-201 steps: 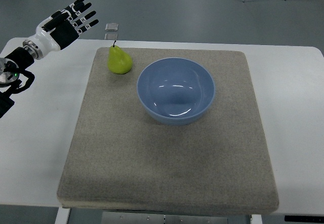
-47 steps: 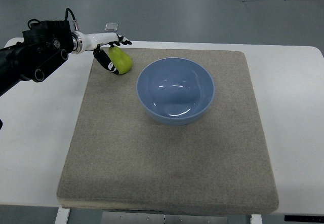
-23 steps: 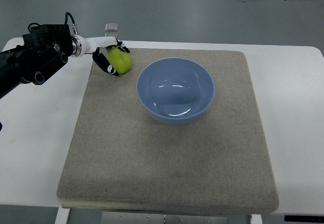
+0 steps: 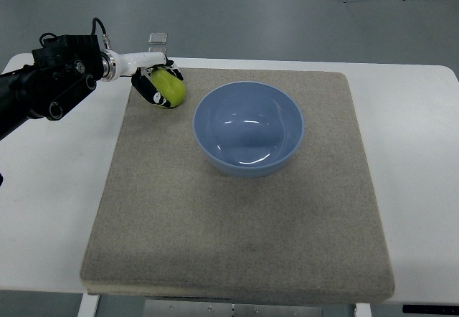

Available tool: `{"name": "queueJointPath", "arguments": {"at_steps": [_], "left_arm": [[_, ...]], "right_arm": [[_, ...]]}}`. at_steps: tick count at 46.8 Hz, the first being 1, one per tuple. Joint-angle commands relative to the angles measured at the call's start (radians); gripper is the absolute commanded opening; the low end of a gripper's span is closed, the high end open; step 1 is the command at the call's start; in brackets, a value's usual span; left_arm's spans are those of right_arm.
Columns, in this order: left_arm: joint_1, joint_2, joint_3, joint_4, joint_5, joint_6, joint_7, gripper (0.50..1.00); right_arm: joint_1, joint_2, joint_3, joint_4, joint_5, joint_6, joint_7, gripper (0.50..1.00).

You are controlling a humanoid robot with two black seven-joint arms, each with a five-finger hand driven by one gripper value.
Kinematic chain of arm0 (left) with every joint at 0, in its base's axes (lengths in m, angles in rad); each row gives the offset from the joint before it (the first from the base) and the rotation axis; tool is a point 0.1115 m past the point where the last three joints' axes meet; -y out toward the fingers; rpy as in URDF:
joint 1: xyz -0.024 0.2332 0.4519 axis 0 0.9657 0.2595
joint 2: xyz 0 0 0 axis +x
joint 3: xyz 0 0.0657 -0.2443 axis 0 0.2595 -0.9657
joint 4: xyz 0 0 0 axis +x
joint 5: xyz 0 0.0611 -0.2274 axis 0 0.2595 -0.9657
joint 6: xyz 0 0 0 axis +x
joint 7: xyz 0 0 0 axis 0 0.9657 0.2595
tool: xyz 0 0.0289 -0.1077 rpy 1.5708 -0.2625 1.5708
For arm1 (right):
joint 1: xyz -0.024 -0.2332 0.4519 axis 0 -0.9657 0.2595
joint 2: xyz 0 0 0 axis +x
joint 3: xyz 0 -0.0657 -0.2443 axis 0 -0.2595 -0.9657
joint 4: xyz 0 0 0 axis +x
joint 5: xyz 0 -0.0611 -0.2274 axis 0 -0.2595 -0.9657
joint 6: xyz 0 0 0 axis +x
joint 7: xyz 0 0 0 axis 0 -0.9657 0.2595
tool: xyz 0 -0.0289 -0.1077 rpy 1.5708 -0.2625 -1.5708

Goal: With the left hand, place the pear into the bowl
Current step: 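Close the left hand fingers around the pear, then lift the pear up with the left hand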

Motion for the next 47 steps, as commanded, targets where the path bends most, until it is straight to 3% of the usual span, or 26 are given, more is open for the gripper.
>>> {"name": "queueJointPath", "arguments": {"at_steps": [1, 10, 23, 38, 47], "left_arm": [[-0.002, 0.003, -0.008, -0.008, -0.001, -0.001, 0.0, 0.5], [-0.008, 0.018, -0.011, -0.059, -0.001, -0.001, 0.0, 0.5], [-0.041, 0.136, -0.044, -0.182, -0.006, -0.001, -0.002, 0.5], [-0.078, 0.267, -0.067, -0.441, -0.004, -0.013, -0.002, 0.5], [-0.092, 0.296, -0.08, -0.606, -0.004, -0.077, -0.002, 0.5]], "right_arm": [[0.0, 0.0, -0.001, 0.0, 0.0, 0.0, 0.0, 0.924], [0.0, 0.0, -0.001, 0.0, 0.0, 0.0, -0.001, 0.926], [0.0, 0.0, -0.001, 0.0, 0.0, 0.0, 0.0, 0.926], [0.0, 0.0, -0.001, 0.0, 0.0, 0.0, 0.0, 0.924], [0.0, 0.0, 0.001, 0.0, 0.0, 0.0, 0.0, 0.924]]}}
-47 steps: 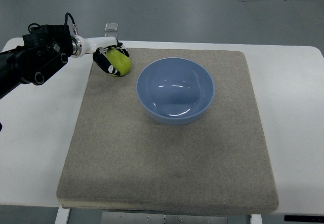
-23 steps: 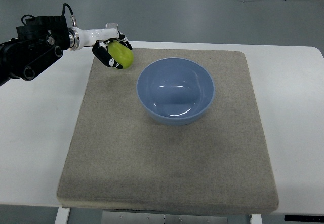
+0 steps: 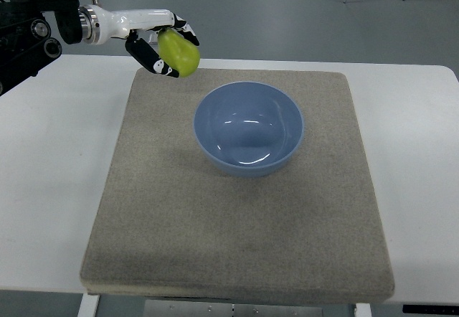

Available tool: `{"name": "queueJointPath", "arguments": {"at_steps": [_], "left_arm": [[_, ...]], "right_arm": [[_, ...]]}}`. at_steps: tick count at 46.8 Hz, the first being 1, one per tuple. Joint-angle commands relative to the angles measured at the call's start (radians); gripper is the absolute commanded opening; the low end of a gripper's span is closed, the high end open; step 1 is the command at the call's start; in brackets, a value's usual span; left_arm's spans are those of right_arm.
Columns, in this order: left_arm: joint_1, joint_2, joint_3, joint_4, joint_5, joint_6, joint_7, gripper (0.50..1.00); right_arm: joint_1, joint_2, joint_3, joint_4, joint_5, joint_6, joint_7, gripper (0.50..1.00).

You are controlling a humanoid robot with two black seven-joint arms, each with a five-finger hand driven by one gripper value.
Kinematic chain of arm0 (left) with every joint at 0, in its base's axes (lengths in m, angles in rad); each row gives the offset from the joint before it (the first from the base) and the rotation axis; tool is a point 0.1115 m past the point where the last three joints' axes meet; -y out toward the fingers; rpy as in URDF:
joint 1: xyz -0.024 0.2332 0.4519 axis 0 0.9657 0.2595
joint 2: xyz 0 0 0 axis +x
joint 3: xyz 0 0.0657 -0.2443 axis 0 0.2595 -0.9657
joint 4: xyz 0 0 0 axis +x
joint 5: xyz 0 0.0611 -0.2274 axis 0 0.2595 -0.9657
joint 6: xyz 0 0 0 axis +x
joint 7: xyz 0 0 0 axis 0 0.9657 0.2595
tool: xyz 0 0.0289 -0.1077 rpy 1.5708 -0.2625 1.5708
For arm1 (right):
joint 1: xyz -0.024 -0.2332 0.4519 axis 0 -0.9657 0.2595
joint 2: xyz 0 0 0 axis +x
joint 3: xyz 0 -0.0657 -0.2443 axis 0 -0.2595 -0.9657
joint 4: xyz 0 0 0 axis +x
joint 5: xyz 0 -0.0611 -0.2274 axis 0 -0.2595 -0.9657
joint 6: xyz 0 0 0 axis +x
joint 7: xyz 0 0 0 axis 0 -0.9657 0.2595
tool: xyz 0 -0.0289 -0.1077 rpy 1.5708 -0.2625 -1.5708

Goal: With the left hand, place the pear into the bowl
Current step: 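Lift the pear up with the left hand, then carry the pear over the light blue bowl and lower it in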

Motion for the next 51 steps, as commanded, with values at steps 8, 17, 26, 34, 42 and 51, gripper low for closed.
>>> {"name": "queueJointPath", "arguments": {"at_steps": [8, 17, 26, 34, 42, 51], "left_arm": [[-0.033, 0.003, 0.001, -0.155, 0.0, -0.088, 0.0, 0.5], [-0.047, -0.049, 0.014, -0.181, 0.003, -0.115, 0.002, 0.5], [-0.03, -0.096, 0.019, -0.171, 0.018, -0.115, 0.003, 0.5], [-0.025, -0.099, 0.028, -0.16, 0.037, -0.115, 0.005, 0.5], [-0.012, -0.132, 0.028, -0.149, 0.055, -0.113, 0.005, 0.512], [-0.009, -0.133, 0.03, -0.148, 0.071, -0.113, 0.005, 0.752]], "right_arm": [[0.0, 0.0, 0.001, 0.0, 0.0, 0.0, 0.0, 0.926], [0.0, 0.0, -0.001, 0.0, 0.0, 0.0, 0.0, 0.924], [0.0, 0.0, 0.001, 0.0, 0.0, 0.0, 0.0, 0.924], [0.0, 0.0, 0.001, 0.0, 0.0, 0.0, 0.0, 0.926], [0.0, 0.0, -0.001, 0.0, 0.0, 0.0, 0.0, 0.924], [0.0, 0.0, 0.001, 0.0, 0.0, 0.0, 0.0, 0.924]]}}
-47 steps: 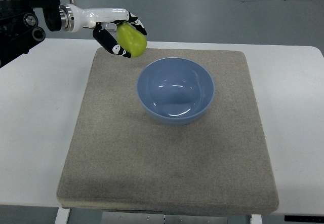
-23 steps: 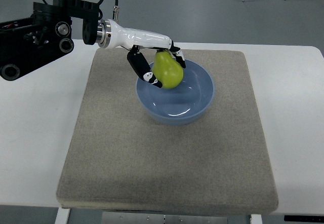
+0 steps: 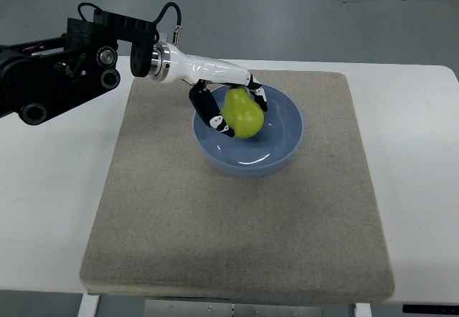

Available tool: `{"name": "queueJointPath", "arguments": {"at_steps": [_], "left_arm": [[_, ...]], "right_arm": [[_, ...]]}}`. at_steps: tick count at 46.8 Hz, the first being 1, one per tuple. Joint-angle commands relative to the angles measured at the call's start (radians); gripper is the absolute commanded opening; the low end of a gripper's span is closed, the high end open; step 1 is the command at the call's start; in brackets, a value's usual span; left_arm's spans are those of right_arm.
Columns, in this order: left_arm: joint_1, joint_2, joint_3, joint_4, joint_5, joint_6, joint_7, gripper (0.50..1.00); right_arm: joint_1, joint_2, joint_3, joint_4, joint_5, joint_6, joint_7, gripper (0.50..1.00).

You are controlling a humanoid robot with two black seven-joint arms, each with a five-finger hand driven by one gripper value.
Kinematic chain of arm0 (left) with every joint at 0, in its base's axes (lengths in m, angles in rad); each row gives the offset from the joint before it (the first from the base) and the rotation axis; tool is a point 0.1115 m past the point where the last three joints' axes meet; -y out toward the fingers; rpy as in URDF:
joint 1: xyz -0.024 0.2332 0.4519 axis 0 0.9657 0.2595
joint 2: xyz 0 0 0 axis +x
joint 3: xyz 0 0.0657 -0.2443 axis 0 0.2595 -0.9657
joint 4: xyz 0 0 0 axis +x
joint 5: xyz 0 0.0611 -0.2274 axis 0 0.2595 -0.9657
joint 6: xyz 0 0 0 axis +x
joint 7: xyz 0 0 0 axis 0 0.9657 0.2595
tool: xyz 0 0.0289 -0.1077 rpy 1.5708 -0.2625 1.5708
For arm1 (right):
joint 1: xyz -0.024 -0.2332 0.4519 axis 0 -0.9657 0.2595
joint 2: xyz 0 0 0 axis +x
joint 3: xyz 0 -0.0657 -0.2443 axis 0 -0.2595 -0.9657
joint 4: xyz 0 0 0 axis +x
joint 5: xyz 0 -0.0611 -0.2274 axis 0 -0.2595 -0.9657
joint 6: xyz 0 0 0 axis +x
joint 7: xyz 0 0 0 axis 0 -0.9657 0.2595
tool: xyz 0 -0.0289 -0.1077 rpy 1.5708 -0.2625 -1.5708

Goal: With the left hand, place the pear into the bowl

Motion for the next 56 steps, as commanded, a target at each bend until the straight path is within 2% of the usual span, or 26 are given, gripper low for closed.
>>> {"name": "queueJointPath", "arguments": {"at_steps": [1, 7, 10, 12, 14, 31, 46, 56], "left_arm": [[0.001, 0.0, 0.0, 0.001, 0.002, 0.0, 0.0, 0.769], [0.001, 0.0, 0.001, 0.001, 0.002, 0.0, 0.0, 0.874], [0.001, 0.001, 0.0, 0.001, 0.0, 0.0, 0.0, 0.891], [0.001, 0.001, 0.0, 0.001, 0.0, 0.0, 0.0, 0.96], [-0.001, 0.001, 0.0, 0.003, -0.001, 0.0, 0.001, 0.986], [-0.016, 0.011, -0.02, 0.06, -0.095, 0.014, 0.0, 0.994], [-0.019, 0.021, -0.022, 0.319, -0.696, 0.015, 0.001, 0.994], [0.002, 0.034, -0.077, 0.432, -0.875, 0.009, 0.0, 0.994]], "right_arm": [[0.0, 0.0, 0.0, 0.0, 0.0, 0.0, -0.002, 0.924], [0.0, 0.0, 0.0, 0.0, 0.0, 0.0, -0.002, 0.924], [0.0, 0.0, 0.0, 0.0, 0.0, 0.0, 0.0, 0.926], [0.0, 0.0, 0.0, 0.0, 0.0, 0.0, 0.0, 0.924], [0.0, 0.0, 0.001, 0.0, 0.0, 0.0, 0.0, 0.924], [0.0, 0.0, 0.0, 0.0, 0.0, 0.0, 0.0, 0.924], [0.0, 0.0, 0.0, 0.0, 0.0, 0.0, 0.0, 0.924], [0.0, 0.0, 0.001, 0.0, 0.0, 0.0, 0.0, 0.924]]}}
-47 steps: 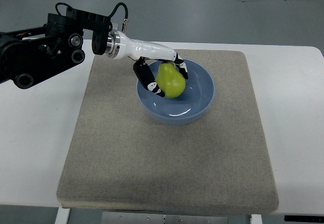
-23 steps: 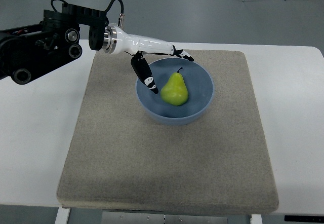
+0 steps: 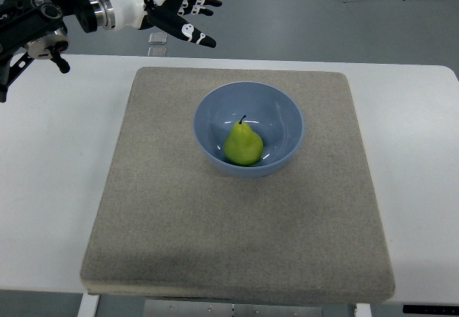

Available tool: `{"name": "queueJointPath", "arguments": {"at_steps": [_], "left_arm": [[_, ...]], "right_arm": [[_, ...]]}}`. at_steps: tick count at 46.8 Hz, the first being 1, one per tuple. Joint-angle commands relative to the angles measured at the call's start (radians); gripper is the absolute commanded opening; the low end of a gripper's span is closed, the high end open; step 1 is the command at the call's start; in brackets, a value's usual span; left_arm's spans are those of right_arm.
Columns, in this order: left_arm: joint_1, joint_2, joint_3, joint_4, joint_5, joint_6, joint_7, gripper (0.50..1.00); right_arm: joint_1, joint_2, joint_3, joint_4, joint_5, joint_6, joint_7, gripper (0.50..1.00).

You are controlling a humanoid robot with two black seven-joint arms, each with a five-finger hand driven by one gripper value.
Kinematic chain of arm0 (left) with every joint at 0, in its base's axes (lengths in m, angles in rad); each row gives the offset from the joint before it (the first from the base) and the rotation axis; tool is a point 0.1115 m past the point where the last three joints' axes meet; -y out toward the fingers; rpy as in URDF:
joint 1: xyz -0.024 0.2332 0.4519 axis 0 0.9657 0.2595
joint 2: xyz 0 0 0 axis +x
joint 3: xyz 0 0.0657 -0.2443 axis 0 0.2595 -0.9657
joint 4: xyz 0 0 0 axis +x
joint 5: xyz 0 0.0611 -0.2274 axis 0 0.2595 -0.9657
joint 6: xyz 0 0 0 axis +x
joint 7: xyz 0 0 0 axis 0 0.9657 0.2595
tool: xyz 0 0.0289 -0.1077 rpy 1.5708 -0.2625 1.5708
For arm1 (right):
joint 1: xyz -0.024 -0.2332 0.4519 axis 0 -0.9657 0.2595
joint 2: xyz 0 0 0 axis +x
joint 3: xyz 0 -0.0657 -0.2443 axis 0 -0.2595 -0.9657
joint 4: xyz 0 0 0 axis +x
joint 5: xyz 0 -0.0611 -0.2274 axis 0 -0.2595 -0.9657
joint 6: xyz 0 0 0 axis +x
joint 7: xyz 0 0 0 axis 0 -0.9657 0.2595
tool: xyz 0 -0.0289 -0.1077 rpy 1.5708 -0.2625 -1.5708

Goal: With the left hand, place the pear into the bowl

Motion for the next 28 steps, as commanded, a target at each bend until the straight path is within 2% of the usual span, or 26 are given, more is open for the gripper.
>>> {"name": "queueJointPath", "arguments": {"at_steps": [1, 13, 21, 28], "left_arm": [[0.013, 0.006, -0.042, 0.049, -0.065, -0.003, 0.001, 0.994], [0.221, 0.005, -0.211, 0.175, -0.491, -0.08, 0.001, 0.994], [0.268, 0.0, -0.223, 0.213, -0.534, -0.086, 0.001, 0.994], [0.303, 0.0, -0.228, 0.219, -0.594, -0.123, 0.015, 0.994]], "right_arm": [[0.0, 0.0, -0.001, 0.0, 0.0, 0.0, 0.0, 0.926], [0.0, 0.0, -0.001, 0.0, 0.0, 0.0, -0.001, 0.924], [0.0, 0.0, 0.001, 0.0, 0.0, 0.0, 0.0, 0.924], [0.0, 0.0, -0.001, 0.0, 0.0, 0.0, 0.0, 0.926]]}}
